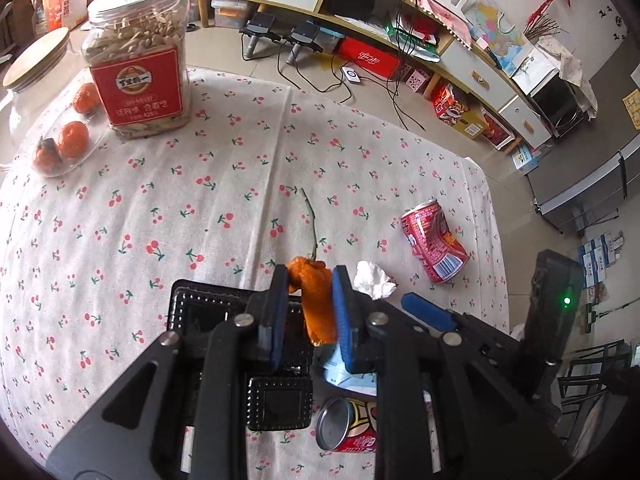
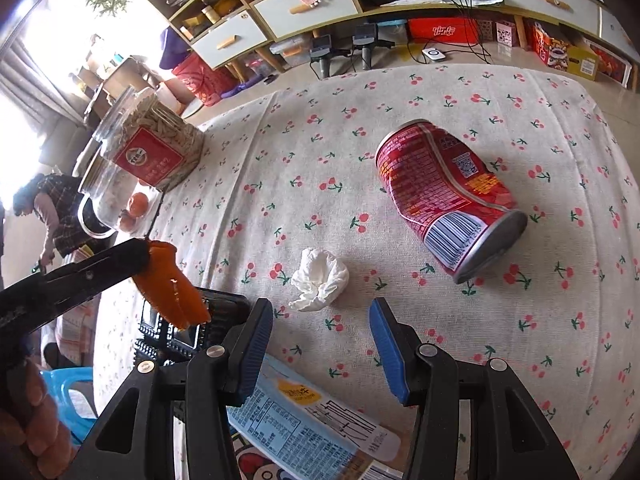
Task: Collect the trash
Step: 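Grasp the orange chili item with the left gripper while the right grasps the white tissue, then carry the orange item with the left gripper while the right carries the tissue to the basin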
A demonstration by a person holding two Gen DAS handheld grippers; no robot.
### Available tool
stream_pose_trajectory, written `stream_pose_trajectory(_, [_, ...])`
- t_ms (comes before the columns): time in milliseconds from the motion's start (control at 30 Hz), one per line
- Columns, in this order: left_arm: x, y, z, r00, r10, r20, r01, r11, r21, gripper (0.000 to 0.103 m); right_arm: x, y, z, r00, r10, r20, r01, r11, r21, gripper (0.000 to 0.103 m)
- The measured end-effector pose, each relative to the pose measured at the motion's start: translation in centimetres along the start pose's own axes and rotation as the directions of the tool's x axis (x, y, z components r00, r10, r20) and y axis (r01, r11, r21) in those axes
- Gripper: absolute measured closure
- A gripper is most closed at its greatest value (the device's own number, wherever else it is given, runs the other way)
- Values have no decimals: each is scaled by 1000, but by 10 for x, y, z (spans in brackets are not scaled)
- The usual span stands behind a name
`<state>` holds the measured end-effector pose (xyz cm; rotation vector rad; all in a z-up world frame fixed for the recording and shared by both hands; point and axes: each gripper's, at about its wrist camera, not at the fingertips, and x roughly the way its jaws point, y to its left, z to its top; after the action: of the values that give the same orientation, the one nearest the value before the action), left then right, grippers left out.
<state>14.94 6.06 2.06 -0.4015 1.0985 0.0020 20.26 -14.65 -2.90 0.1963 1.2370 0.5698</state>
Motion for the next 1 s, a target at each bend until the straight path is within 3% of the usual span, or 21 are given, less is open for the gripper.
stream_pose_trajectory(133, [-3,-4,0,999,31,20,-32,999,28,79,13,1,2,1000,4,-13,-4,1000,3,56])
stream_pose_trajectory(367, [-5,-9,-2,998,43,37,-45,997,54,79,23,8,9,1000,-12,-3,12,999,-40,82])
stream_pose_trajectory(500, [-5,-11,-4,998,46,41,-49,997,63,79,20,14,8,1000,-23,1,23,998,-61,90])
stream_pose_trajectory(1000, [-14,-22,-10,998,-22,54,18,998,68,79,-37,10,4,997,35,63,-33,999,-36,91])
